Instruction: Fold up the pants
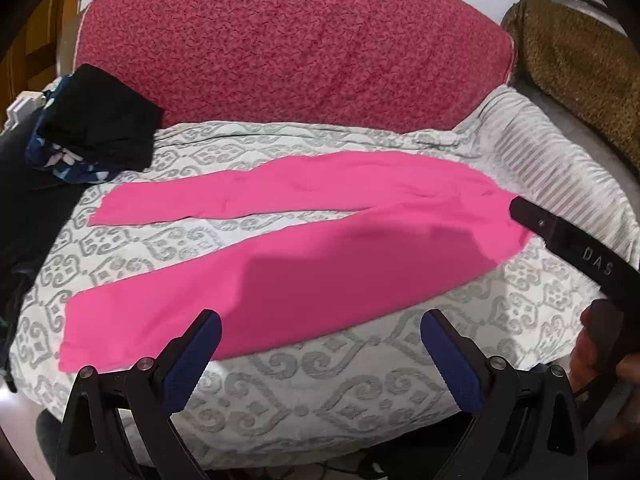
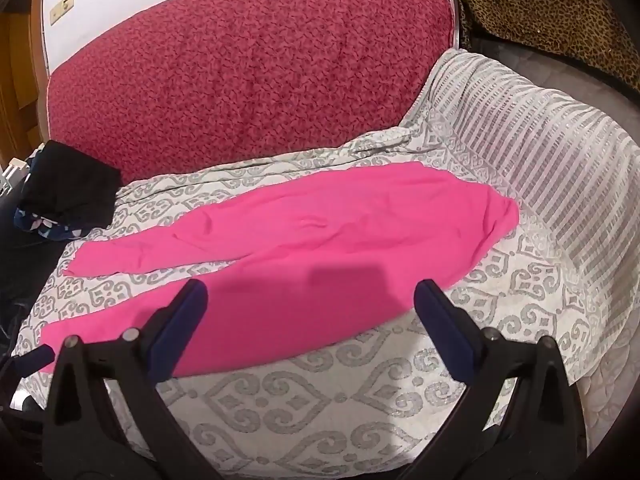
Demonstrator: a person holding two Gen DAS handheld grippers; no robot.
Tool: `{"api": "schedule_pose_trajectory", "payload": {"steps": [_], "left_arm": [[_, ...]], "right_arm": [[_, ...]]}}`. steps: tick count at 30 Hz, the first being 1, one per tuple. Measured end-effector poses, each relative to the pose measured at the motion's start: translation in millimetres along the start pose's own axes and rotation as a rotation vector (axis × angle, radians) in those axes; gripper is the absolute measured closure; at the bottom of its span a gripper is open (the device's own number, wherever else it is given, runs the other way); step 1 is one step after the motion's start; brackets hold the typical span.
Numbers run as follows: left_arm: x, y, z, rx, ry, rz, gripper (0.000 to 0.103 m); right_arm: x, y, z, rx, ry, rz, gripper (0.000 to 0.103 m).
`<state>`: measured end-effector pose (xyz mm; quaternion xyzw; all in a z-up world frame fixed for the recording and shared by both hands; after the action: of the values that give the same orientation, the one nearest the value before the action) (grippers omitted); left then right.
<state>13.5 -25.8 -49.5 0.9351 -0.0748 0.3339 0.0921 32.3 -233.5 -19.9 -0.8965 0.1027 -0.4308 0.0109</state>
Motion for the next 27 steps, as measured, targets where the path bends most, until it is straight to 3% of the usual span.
{"api": "schedule_pose_trajectory", "payload": {"steps": [3,11,27], "left_arm": [[-1.5,-5.5,6.1,0.023,-0.025,-0.001,0.001],[19.6,-7.7,-2.3,0.123,0.092,0.054,0.001],[16.3,-16.3,6.8,0.173,0.061,0.047,0.001]], "right_arm": [[1.9,-0.1,0.6,0.007,-0.002,0.006,0.000],[-0.6,-1.3,4.2,0.014,-0.019,0.015,0.000],[-0.8,-2.0,0.1,0.054,-0.023,0.042,0.000]]}}
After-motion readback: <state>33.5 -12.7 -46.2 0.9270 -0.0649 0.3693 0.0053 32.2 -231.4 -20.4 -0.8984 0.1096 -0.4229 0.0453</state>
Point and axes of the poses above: each gripper's, at about its wrist camera, not at the fingertips, and z roughly the way its jaws point, y to its right, x to its top, the point moved 8 cm from there along z, roughly the way its jaws point, and after that the axes turned 3 degrees about x, right-handed, at the moved point
